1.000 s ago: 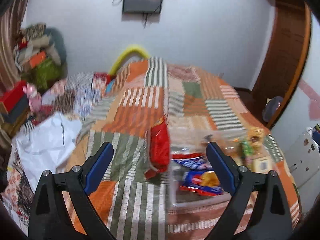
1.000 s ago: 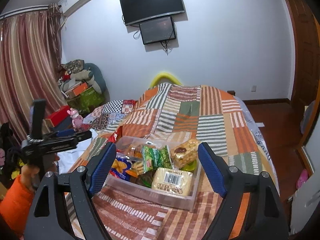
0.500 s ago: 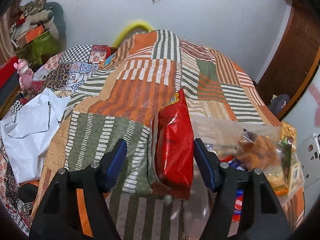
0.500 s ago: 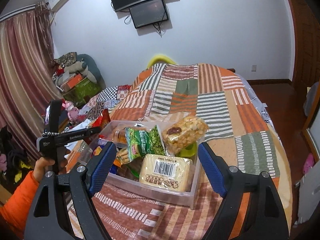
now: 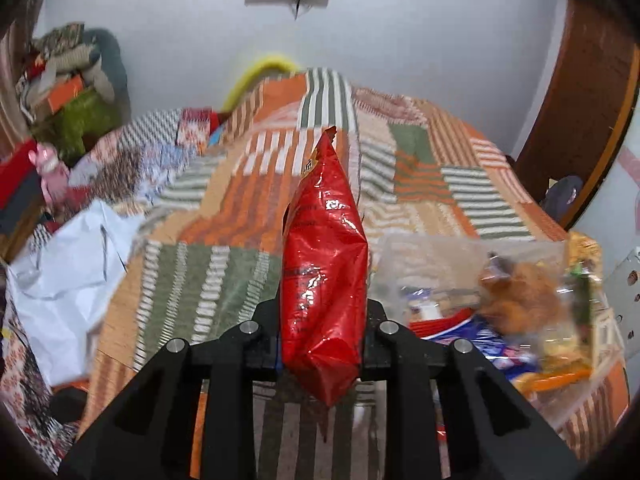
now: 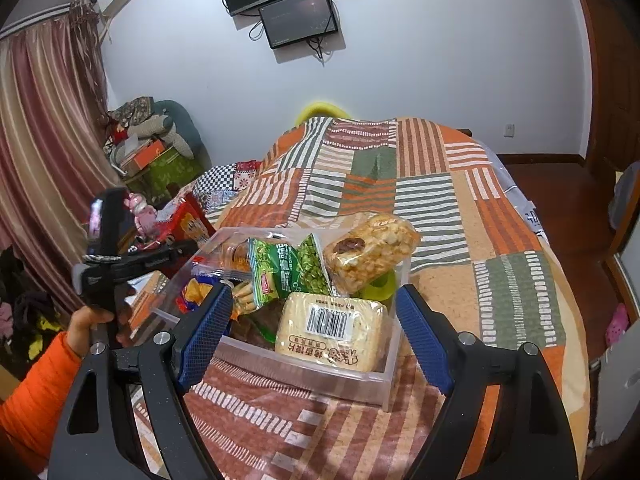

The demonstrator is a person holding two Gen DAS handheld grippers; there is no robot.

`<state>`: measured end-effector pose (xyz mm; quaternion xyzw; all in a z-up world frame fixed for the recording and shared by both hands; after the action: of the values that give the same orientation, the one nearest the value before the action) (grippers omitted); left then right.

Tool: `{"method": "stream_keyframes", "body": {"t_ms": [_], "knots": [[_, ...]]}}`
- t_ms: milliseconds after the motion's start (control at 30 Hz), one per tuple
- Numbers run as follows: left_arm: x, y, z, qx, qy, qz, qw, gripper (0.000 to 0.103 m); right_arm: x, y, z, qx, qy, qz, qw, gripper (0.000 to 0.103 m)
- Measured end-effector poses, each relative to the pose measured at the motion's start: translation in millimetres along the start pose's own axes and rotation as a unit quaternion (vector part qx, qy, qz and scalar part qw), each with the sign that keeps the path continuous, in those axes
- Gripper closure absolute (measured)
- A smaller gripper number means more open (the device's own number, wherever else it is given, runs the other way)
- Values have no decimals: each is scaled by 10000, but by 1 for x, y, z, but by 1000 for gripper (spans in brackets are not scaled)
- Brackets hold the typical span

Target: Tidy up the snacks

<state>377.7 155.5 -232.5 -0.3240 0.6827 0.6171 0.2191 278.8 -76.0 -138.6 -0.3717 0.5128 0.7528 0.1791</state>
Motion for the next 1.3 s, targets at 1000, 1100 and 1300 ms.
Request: {"method": "stream_keyframes", "body": {"t_ms": [1000, 1100, 1300], "knots": [[21, 53, -80, 210, -1235, -25, 9921, 31, 3, 21, 12, -204, -35, -67, 9998, 21], [23, 75, -85, 401, -1200, -100, 9919, 31, 2, 27, 17, -208, 4, -104, 9997, 21], [13, 140, -97, 654, -954, -636, 9912, 31, -8, 52, 29, -198, 125, -350, 9991, 21]]}}
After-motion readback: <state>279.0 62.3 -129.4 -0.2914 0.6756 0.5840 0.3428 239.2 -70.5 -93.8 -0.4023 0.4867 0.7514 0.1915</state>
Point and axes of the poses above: each gripper's, at about its wrist camera, not at the fingertips, and y roughly against the way its jaws point, z to its left, x to its underside, the point moved 10 cm from there along -y, roughly the way its jaws point, and after that the axes turned 5 degrees about x, right-handed, at the moved point
